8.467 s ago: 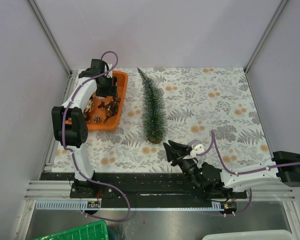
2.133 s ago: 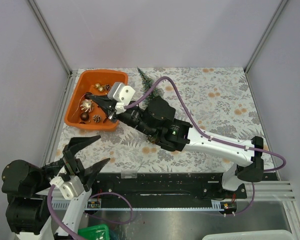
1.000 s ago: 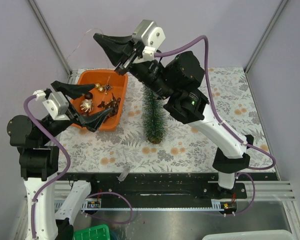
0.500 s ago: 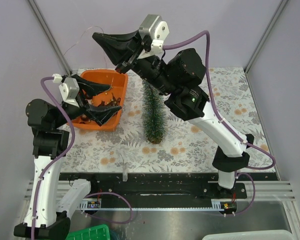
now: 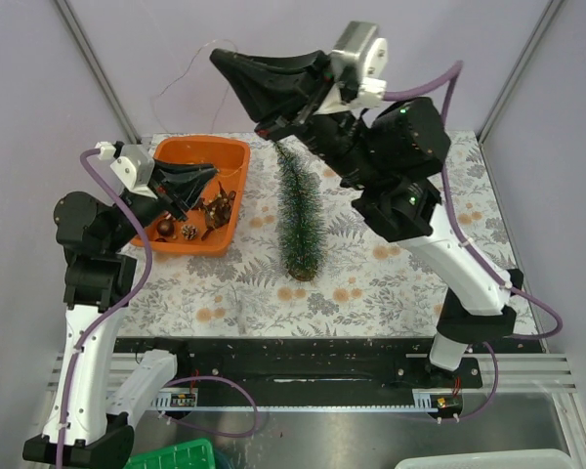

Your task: Decorate the small christmas tree

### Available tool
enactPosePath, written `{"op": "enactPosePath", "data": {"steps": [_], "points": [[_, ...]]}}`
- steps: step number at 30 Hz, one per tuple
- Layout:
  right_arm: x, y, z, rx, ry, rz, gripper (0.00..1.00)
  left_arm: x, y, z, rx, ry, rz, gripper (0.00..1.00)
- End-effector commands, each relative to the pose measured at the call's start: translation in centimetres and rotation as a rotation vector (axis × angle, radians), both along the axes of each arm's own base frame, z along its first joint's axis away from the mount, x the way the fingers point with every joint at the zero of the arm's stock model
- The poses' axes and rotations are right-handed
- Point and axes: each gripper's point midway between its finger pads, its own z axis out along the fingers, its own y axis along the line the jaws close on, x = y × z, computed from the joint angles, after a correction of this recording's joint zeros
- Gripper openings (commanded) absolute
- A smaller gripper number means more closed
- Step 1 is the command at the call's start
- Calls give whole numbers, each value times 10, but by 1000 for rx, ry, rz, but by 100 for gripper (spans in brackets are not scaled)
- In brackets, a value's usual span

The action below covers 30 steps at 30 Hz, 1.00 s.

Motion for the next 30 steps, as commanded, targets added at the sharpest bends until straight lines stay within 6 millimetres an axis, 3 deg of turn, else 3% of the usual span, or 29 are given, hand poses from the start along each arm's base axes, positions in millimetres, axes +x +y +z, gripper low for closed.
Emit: {"op": "enactPosePath", "data": {"steps": [1, 5, 16, 20, 22, 24, 25, 30], "points": [[-22, -63, 49, 149, -88, -50, 0, -1, 16, 27, -17, -94, 114, 13], [-22, -76, 52, 164, -89, -81, 0, -1, 20, 31, -17, -109, 141, 13], [-18, -89, 54, 171, -90, -123, 0, -3, 21, 4, 37, -81, 150, 16], [-15, -74, 47, 139, -75, -104, 0, -5, 15, -21, 56, -32, 105, 41], [-13, -67, 43, 122, -68, -90, 0, -9, 10, -31, 57, -13, 67, 72], [-11, -59, 38, 107, -58, -76, 0, -18, 4, -41, 69, 6, 10, 94], [-11, -57, 37, 103, -55, -70, 0, -24, 0, -47, 82, 13, -27, 99], [-12, -50, 35, 98, -46, -40, 0, -56, -16, -84, 136, 53, -209, 99]]}}
